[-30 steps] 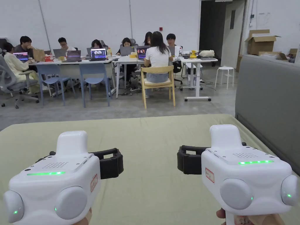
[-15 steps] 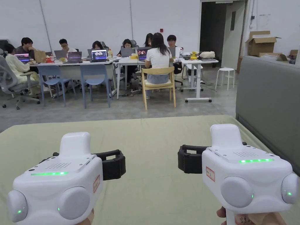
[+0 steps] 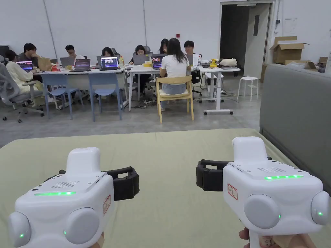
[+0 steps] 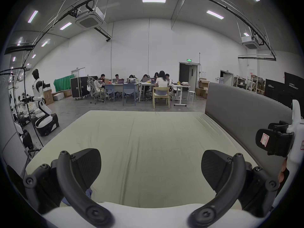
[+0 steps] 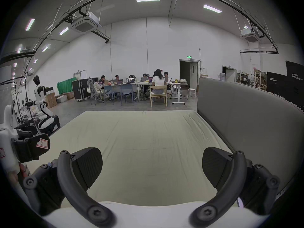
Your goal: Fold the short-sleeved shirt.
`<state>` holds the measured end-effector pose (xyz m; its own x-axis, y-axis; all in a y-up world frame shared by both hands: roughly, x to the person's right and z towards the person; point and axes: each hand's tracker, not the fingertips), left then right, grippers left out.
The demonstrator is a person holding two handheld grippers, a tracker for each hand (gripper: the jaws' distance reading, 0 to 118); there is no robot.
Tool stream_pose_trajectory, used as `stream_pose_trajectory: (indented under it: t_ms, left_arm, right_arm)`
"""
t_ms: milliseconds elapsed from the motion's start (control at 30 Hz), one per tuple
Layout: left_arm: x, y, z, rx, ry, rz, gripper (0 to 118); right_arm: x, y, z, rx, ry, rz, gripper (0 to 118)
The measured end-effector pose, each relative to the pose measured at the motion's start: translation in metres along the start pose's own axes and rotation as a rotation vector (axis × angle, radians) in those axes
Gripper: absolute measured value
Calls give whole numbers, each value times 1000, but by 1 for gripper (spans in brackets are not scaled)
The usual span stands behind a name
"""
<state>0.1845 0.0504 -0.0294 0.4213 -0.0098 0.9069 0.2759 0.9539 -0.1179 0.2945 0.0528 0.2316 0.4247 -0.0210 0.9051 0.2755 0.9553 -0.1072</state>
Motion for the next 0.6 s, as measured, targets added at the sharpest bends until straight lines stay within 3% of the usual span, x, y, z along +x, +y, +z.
stream_pose_trajectory:
  t_ms: [600]
  left_arm:
    - [-2,0,4,4,10,-8,118]
  right_arm:
    - [-9,-3,5,27,10,18,118]
